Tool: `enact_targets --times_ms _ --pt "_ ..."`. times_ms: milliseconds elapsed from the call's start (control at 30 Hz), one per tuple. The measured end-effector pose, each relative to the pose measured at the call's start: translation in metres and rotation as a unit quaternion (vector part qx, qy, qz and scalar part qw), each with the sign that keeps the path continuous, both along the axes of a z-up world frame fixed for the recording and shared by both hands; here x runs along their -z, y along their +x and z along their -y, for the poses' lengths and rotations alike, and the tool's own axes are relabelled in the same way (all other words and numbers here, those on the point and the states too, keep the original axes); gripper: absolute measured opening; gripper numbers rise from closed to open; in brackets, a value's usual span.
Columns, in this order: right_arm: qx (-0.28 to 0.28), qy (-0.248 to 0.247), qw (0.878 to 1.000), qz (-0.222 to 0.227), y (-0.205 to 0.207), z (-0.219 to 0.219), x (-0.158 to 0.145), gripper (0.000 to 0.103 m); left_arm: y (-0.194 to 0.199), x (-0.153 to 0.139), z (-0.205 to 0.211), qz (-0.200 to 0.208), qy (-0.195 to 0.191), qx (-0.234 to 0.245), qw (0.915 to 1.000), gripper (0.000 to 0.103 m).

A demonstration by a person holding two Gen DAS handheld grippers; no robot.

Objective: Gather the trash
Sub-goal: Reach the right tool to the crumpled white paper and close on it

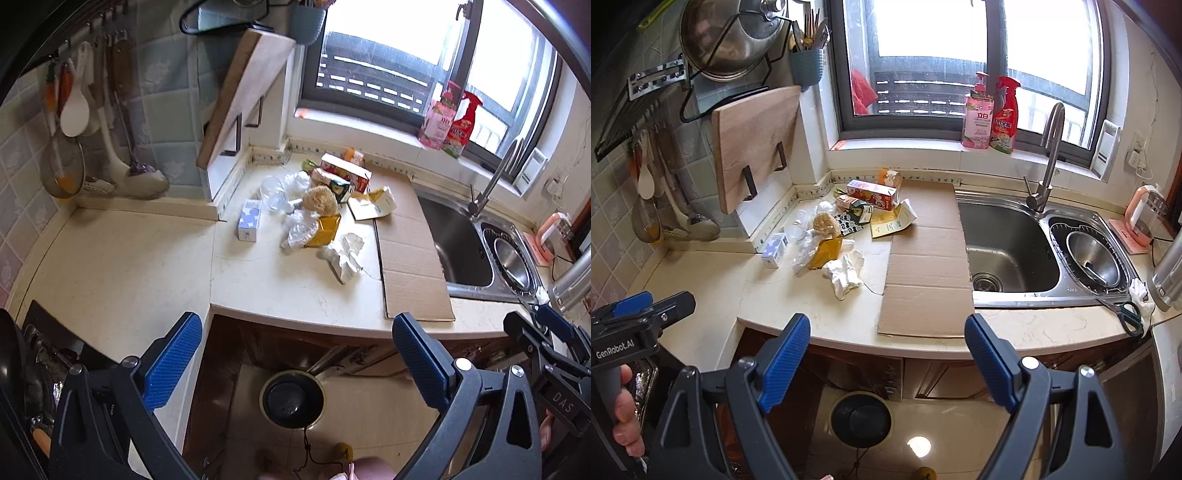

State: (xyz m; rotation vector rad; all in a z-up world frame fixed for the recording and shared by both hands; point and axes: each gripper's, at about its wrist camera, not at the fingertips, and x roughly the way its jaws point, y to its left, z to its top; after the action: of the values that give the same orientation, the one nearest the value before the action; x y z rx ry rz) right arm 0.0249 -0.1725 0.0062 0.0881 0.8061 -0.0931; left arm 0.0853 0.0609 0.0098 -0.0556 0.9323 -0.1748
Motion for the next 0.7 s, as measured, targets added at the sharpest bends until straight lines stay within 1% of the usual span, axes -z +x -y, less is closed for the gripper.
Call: enact_targets --times_ms 133,233,333,433,500,633,700 --pt "-0.013 -0.010 1.000 -0.011 0.023 0.005 0.007 0.086 0.018 0.011 0.008 -0.014 0.014 -0.003 0.9998 0.102" --pt "-0.039 0.006 0.999 -0.027 0.048 0.011 0.016 0.086 0.034 0.020 0.016 -0.018 0.013 -0.008 0.9997 0.102" --pt "-0.074 0.026 0.996 -0.046 0.081 0.018 0.031 0.086 0.053 0.032 0.018 -0.023 0.000 -0.031 0.9992 0.102" --pt "-0.112 0.035 0.990 -0.072 0.117 0.022 0.051 0.086 0.075 0.050 0.015 -0.037 0.001 -0.066 0.9971 0.102" --pt "-0.137 0.041 0.985 -0.092 0.143 0.024 0.067 0.086 0.092 0.064 0.013 -0.048 -0.001 -0.083 0.9954 0.094" --pt "-0.173 0.047 0.976 -0.125 0.183 0.022 0.102 0.086 0.121 0.092 0.007 -0.073 -0.014 -0.110 0.9911 0.088" --pt "-0.191 0.049 0.970 -0.143 0.205 0.017 0.122 0.086 0.131 0.103 0.005 -0.080 -0.018 -0.121 0.9893 0.088"
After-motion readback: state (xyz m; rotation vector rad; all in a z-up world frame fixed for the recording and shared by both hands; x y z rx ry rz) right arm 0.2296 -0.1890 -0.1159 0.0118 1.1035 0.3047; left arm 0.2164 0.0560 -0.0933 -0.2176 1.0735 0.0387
